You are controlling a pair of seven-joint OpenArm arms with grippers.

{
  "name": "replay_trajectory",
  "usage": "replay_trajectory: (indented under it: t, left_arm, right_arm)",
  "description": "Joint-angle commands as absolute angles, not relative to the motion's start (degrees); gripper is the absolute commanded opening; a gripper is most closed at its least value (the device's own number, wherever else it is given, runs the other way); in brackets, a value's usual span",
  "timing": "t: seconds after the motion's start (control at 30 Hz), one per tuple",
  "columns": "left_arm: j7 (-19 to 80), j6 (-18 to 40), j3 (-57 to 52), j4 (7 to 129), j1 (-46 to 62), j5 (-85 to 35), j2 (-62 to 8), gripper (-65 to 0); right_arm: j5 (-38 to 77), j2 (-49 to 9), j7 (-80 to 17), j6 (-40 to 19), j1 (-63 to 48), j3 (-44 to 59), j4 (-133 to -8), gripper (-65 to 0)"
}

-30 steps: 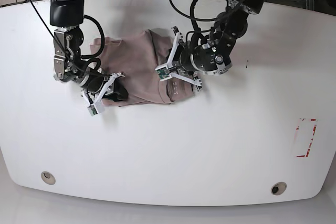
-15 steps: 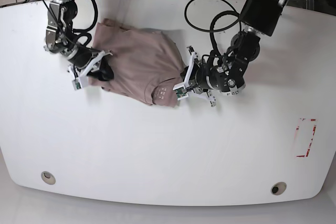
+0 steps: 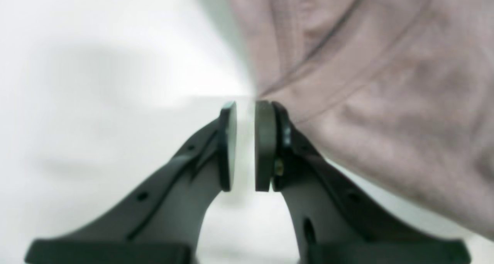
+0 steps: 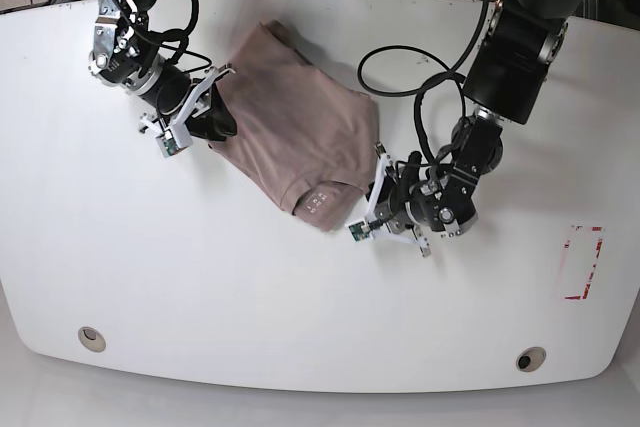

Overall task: Layout the t-shirt on the table in an organized manner, then fold the t-shirt properly
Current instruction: 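Rotate and square the folded shirt with both grippers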

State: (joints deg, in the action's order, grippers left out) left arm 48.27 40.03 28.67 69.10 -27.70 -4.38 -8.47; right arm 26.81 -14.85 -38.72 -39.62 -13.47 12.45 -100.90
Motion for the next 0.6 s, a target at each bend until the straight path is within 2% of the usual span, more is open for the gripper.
replay_trajectory:
  t: [0.0,0.2,0.33,0.57]
  left_arm:
    - [49.10,40.00,27.56,74.15,-30.90,-5.41,-8.31,-58.6]
    - [55.43,40.00,25.63,83.30,-29.49,-5.49,-6.11,-58.6]
    - [59.56,40.00,25.36,91.12,-24.66,-5.49,-4.62,-58.6]
    - [60.35,40.00,25.63,99.12,-12.97,-5.32,-2.51,-58.6]
  right_arm:
    - [27.91,-15.43,-38.81,-40.00,-12.88,12.79,-105.45,-54.2]
    - [27.82,-15.69,-40.57,-40.00,-11.47,12.79,-106.95,-54.2]
    - [25.80,-15.52,-40.92,-40.00,-9.71,12.70,-104.75,-54.2]
    - [18.95,-13.14,-40.57,-40.00,-4.35,12.53,-96.75,-54.2]
